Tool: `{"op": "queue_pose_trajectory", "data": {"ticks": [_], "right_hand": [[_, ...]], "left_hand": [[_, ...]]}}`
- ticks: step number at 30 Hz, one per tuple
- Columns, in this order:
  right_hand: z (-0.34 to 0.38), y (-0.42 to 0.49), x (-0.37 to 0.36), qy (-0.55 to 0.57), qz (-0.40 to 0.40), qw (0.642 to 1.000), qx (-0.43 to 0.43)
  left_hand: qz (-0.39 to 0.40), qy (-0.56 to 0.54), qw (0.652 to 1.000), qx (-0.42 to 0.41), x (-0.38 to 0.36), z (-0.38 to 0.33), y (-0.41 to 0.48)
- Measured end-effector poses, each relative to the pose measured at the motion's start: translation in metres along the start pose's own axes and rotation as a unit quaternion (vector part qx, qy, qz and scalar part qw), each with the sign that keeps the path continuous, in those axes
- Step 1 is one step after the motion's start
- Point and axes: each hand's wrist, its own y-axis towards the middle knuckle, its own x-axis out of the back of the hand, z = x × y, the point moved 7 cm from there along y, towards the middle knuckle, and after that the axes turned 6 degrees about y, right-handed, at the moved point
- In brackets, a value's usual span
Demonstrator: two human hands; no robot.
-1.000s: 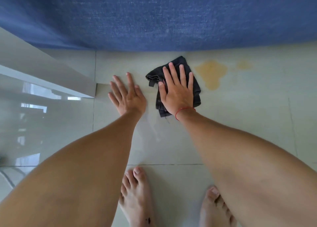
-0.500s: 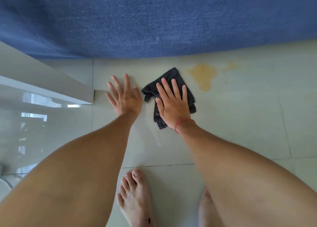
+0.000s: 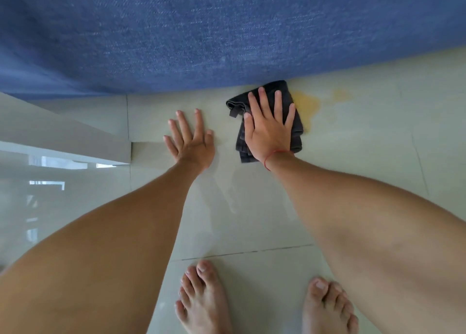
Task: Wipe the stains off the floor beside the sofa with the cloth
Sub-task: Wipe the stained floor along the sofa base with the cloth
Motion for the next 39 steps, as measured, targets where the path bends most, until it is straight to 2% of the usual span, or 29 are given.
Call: {"op": "queue_pose_trajectory", "data": {"ticks": [5,10,14,17,20,24,28,33,39], "right_hand": [[0.030,-0.011,-0.011,-0.003,0.022,0.997,0.069],[0.013,-0.044,-0.007,0.004,0.055,0.991,0.121],[-0.030,-0.071,0.004,0.011,0.046,0.997,0.053],[-0.068,-0.074,0.020,0.014,0.020,0.999,-0.035],[-0.086,-0.056,0.027,0.020,-0.004,0.994,-0.105],[-0.082,-0.023,0.030,0.006,-0.040,0.991,-0.126],[-0.058,-0.002,0.024,0.012,-0.042,0.993,-0.107],[-0.018,-0.017,0.007,0.016,-0.001,1.000,-0.018],[-0.038,-0.057,0.011,-0.001,0.049,0.997,0.065]], "left_hand": [[0.008,-0.008,1.000,0.000,0.002,0.000,-0.001],[-0.018,-0.030,0.999,0.006,0.007,-0.002,-0.004],[-0.064,-0.061,0.996,0.009,0.017,-0.027,-0.010],[-0.006,-0.039,0.999,-0.015,0.006,-0.049,-0.009],[0.021,-0.028,0.999,-0.007,0.001,-0.048,-0.005],[0.027,-0.013,1.000,-0.008,0.000,-0.050,-0.005],[0.030,-0.009,0.999,-0.008,-0.001,-0.050,-0.003],[0.053,-0.014,0.998,-0.010,0.002,-0.051,-0.005],[0.054,-0.019,0.998,-0.014,0.003,-0.050,-0.007]]}}
